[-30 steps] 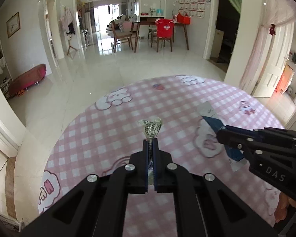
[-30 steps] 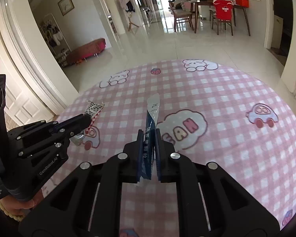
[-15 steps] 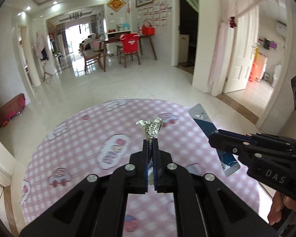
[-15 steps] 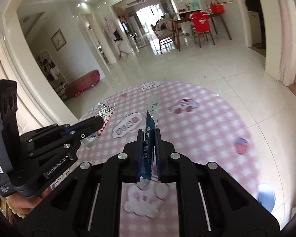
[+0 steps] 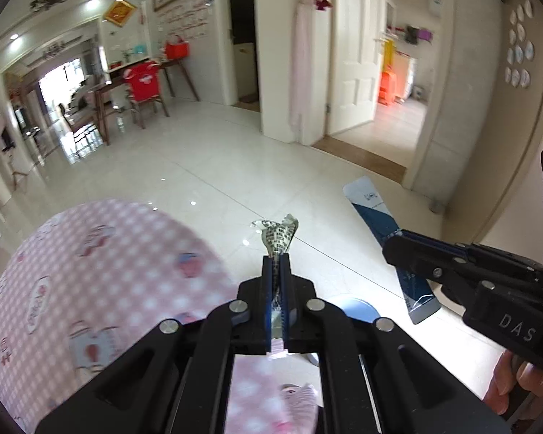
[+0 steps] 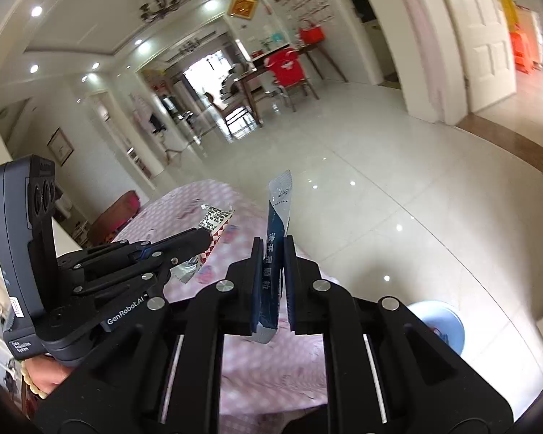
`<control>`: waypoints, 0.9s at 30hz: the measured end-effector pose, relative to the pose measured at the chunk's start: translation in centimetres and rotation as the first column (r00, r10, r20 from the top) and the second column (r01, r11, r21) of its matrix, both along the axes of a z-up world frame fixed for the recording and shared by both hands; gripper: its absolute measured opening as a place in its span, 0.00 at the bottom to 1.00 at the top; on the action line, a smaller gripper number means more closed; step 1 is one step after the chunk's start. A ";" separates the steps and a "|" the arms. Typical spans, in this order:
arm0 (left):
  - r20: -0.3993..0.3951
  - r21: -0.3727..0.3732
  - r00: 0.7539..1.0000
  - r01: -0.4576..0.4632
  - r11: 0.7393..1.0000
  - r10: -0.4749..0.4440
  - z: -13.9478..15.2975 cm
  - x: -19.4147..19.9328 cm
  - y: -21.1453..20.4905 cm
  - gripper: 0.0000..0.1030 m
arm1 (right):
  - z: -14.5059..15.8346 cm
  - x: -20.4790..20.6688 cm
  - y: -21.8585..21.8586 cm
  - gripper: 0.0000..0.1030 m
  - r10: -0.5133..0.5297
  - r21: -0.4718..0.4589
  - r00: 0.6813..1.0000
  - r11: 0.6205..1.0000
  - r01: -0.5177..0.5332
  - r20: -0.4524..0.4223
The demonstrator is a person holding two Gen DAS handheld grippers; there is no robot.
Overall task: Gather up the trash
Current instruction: 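Carry the tag over the bucket and open the left tool while the right tool carries the packet, then open the right tool over the bucket to drop the blue-white packet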
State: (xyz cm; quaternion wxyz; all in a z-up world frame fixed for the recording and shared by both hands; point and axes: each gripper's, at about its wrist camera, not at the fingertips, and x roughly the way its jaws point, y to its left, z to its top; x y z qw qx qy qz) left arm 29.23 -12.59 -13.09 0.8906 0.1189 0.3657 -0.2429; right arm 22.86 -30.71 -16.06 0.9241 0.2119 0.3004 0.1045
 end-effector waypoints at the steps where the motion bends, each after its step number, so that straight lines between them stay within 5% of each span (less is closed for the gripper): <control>1: -0.008 0.008 1.000 0.021 1.000 -0.021 -0.5 -0.3 -1.5 0.04 | -0.5 -0.6 -1.3 0.11 -0.025 0.002 1.000 1.000 0.025 -0.006; 16: -0.172 0.013 0.968 0.187 0.982 -0.182 -7.9 -1.6 -14.9 0.09 | -5.1 -6.3 -11.5 0.11 -0.278 0.024 0.960 0.960 0.279 -0.043; 20: -0.177 0.017 0.974 0.147 0.989 -0.142 -8.3 -1.4 -15.4 0.64 | -5.7 -6.6 -12.5 0.11 -0.310 0.033 0.949 0.949 0.312 -0.046; 27: -0.141 0.045 0.985 0.109 0.993 -0.102 -7.4 -1.5 -14.2 0.73 | -6.2 -6.2 -13.1 0.11 -0.300 0.044 0.952 0.952 0.303 -0.058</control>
